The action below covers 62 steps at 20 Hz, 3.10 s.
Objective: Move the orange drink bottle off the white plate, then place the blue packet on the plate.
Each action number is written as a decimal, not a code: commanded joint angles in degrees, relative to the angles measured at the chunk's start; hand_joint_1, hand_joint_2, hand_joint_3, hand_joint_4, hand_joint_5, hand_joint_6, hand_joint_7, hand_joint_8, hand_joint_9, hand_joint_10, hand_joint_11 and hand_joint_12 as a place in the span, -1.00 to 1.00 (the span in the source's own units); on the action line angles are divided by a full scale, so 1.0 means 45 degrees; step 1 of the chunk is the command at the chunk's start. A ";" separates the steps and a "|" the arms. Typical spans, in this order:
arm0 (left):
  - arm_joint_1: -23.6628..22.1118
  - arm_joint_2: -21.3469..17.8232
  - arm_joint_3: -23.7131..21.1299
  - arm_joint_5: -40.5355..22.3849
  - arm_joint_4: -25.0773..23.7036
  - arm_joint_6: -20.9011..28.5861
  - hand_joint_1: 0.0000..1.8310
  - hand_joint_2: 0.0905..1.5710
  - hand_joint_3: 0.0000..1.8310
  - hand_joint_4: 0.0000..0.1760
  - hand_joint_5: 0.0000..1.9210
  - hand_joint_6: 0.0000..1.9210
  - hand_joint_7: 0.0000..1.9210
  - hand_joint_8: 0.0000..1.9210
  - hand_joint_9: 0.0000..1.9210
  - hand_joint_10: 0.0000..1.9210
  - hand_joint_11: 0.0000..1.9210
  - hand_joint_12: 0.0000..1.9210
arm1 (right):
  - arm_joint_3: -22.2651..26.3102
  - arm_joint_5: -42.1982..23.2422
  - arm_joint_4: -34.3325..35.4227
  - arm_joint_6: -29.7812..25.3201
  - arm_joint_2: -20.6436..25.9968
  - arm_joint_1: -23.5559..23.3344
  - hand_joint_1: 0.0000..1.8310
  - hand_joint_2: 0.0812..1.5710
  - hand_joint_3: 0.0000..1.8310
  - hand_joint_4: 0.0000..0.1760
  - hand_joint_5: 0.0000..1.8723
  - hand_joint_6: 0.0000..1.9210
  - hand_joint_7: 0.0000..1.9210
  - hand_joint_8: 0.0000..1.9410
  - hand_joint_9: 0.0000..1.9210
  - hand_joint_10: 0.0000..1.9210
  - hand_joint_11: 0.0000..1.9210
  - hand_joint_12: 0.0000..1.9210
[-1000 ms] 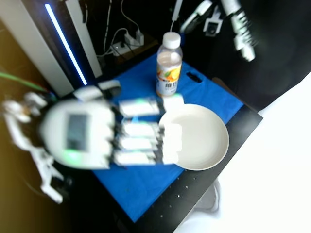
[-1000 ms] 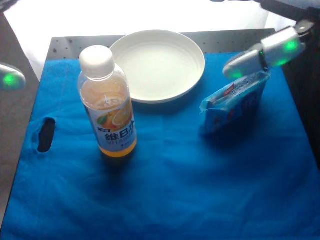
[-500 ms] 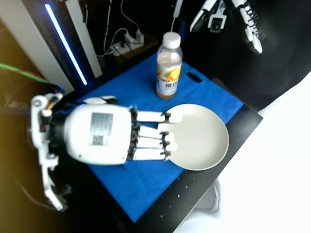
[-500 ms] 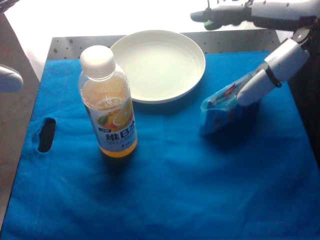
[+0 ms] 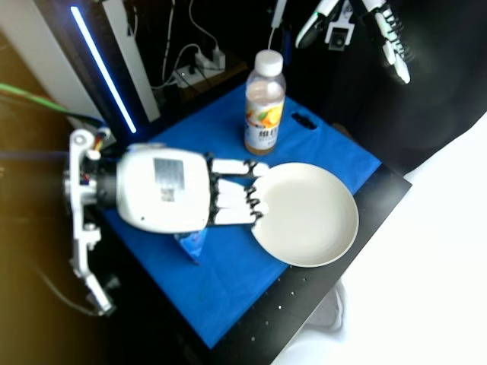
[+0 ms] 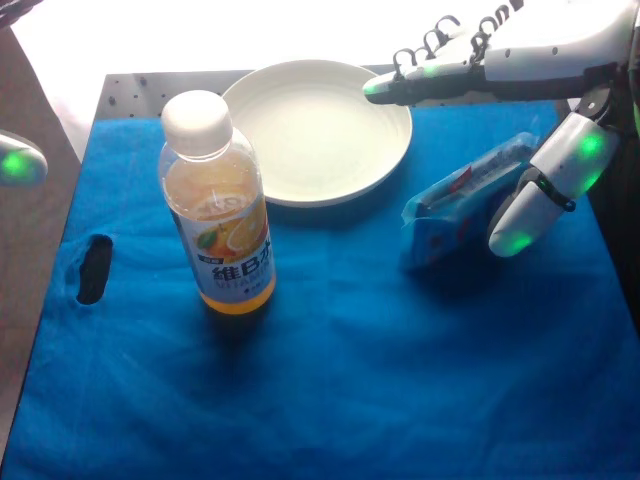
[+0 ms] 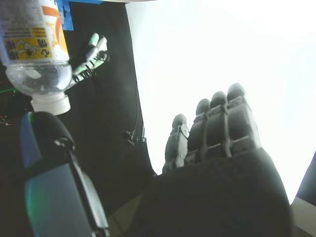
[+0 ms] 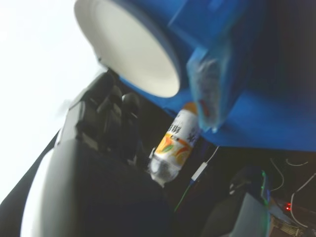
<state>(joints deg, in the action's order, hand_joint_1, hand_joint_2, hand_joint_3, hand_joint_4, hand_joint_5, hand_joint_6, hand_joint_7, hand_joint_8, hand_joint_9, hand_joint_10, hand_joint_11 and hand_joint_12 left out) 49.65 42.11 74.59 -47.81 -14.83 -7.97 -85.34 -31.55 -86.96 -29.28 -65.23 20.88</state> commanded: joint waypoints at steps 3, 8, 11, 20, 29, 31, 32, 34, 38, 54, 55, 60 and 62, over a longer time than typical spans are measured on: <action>-0.0056 -0.0045 -0.0002 -0.1312 0.0659 0.0071 -0.17 -0.19 -1.00 1.00 -1.00 -1.00 -1.00 -1.00 -1.00 -1.00 -1.00 -1.00 | 0.0006 0.0085 -0.0346 -0.0568 0.0010 -0.0194 -0.30 -0.24 -1.00 -1.00 -0.69 -0.98 -0.60 -0.98 -0.63 -0.97 -1.00 -0.14; 0.0006 -0.0036 -0.0052 -0.1324 0.0664 0.0073 -0.17 -0.14 -0.99 1.00 -1.00 -1.00 -1.00 -1.00 -1.00 -1.00 -1.00 -1.00 | 0.0090 0.0595 -0.1170 -0.0885 0.0007 -0.0185 -0.10 -0.16 -1.00 -1.00 -0.57 -1.00 -0.49 -1.00 -0.56 -1.00 -1.00 -0.20; 0.0014 -0.0014 -0.0055 -0.1327 0.0665 0.0074 -0.16 -0.14 -0.99 1.00 -1.00 -1.00 -1.00 -1.00 -1.00 -1.00 -1.00 -1.00 | 0.0103 0.0693 -0.1916 -0.1364 0.0008 -0.0177 -0.10 -0.19 -1.00 -1.00 -0.60 -1.00 -0.52 -1.00 -0.64 -0.99 -1.00 -0.32; 0.0080 0.0011 -0.0090 -0.1403 0.0668 0.0073 -0.15 -0.12 -0.99 1.00 -1.00 -1.00 -1.00 -1.00 -1.00 -1.00 -1.00 -1.00 | 0.0206 0.1079 -0.2427 -0.1427 0.0018 -0.0106 0.09 0.06 -0.99 -1.00 -0.15 -0.97 -0.08 -0.96 -0.10 -0.87 -0.63 0.25; 0.0080 0.0154 -0.0091 -0.1523 0.0668 0.0073 -0.16 -0.14 -1.00 1.00 -1.00 -1.00 -1.00 -1.00 -1.00 -1.00 -1.00 -1.00 | 0.0016 0.1832 -0.2828 -0.1426 -0.0350 -0.0046 0.32 0.23 -1.00 -1.00 0.38 -0.56 0.17 -0.02 0.19 0.98 0.18 1.00; 0.0084 0.0160 -0.0093 -0.1550 0.0668 0.0073 -0.17 -0.14 -1.00 1.00 -1.00 -1.00 -1.00 -1.00 -1.00 -1.00 -1.00 -1.00 | -0.0039 0.2038 -0.2827 -0.1426 -0.0407 0.0008 0.40 0.30 -1.00 -1.00 0.31 -0.66 0.16 0.04 0.13 0.88 0.17 1.00; 0.0084 0.0165 -0.0093 -0.1582 0.0669 0.0074 -0.16 -0.14 -1.00 1.00 -1.00 -1.00 -1.00 -1.00 -1.00 -1.00 -1.00 -1.00 | -0.0073 0.2088 -0.2804 -0.1426 -0.0430 0.0017 0.39 0.35 -1.00 -1.00 0.19 -0.51 0.07 0.21 0.06 0.83 0.09 1.00; 0.0103 0.0168 -0.0095 -0.1593 0.0670 0.0074 -0.17 -0.14 -1.00 1.00 -1.00 -1.00 -1.00 -1.00 -1.00 -1.00 -1.00 -1.00 | -0.0064 0.2083 -0.2470 -0.1426 -0.0429 0.0014 0.28 0.36 -0.99 -1.00 0.09 -0.08 0.05 0.79 0.15 0.99 0.23 1.00; 0.0130 0.0186 -0.0091 -0.1593 0.0688 0.0077 -0.16 -0.13 -1.00 1.00 -1.00 -1.00 -1.00 -1.00 -1.00 -1.00 -1.00 -1.00 | 0.0163 0.1903 -0.2035 -0.1415 -0.0261 -0.0125 0.37 0.42 -1.00 -1.00 -0.01 -0.09 0.01 0.27 -0.07 0.25 -0.24 0.66; 0.0692 0.0359 0.0005 -0.2012 0.1244 0.0123 -0.24 -0.09 -0.99 0.91 -1.00 -1.00 -1.00 -1.00 -1.00 -1.00 -1.00 -1.00 | 0.0278 0.1629 -0.2030 -0.0344 -0.0341 -0.3030 0.39 0.38 -1.00 -1.00 0.03 -0.22 0.10 0.15 0.06 0.16 -0.14 0.69; 0.0692 0.0424 0.0046 -0.1999 0.1244 0.0122 -0.24 -0.08 -0.99 0.81 -1.00 -1.00 -1.00 -1.00 -1.00 -1.00 -1.00 -1.00 | 0.0082 0.1655 -0.2021 -0.0344 -0.0582 -0.3091 0.39 0.38 -1.00 -1.00 0.02 -0.15 0.12 0.08 0.03 0.04 -0.19 0.57; 0.0695 0.0863 0.0359 -0.1989 0.1201 0.0125 -0.25 -0.10 -1.00 0.45 -1.00 -1.00 -1.00 -1.00 -0.99 -1.00 -1.00 -1.00 | -0.0876 0.1990 -0.2007 -0.0335 -0.1852 -0.3097 0.38 0.40 -1.00 -1.00 0.02 -0.20 0.05 0.23 0.04 0.48 -0.08 0.80; 0.0695 0.0946 0.0434 -0.2113 0.1202 0.0166 -0.25 -0.11 -1.00 0.70 -1.00 -1.00 -1.00 -1.00 -1.00 -1.00 -1.00 -1.00 | -0.1381 0.2043 -0.2009 -0.0334 -0.2410 -0.3094 0.38 0.41 -1.00 -1.00 0.04 -0.29 0.01 0.31 -0.02 0.50 -0.12 0.81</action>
<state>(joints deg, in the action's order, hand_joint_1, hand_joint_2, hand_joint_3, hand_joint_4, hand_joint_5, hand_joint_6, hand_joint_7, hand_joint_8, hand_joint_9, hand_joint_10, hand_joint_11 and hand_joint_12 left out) 53.21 46.33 76.07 -50.89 -12.21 -7.70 -92.20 -23.55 -98.43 -31.00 -76.99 7.99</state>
